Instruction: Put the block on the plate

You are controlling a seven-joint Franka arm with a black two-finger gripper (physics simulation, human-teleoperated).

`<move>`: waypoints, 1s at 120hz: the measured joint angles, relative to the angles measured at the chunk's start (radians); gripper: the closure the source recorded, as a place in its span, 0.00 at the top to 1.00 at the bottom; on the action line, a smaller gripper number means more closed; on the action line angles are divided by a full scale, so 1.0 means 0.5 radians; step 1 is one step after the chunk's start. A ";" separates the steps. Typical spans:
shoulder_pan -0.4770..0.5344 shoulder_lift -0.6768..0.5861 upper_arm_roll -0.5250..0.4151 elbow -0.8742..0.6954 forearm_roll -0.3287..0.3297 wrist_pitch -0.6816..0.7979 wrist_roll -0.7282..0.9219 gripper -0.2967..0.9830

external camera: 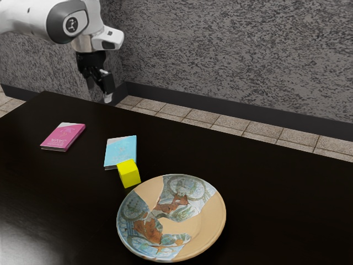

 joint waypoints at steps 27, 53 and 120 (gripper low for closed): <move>0.014 0.085 0.006 -0.133 -0.052 -0.001 -0.062 0.77; 0.053 0.209 0.001 -0.297 -0.081 0.180 -0.023 0.77; 0.200 0.674 -0.107 -0.296 -0.211 0.601 0.202 0.77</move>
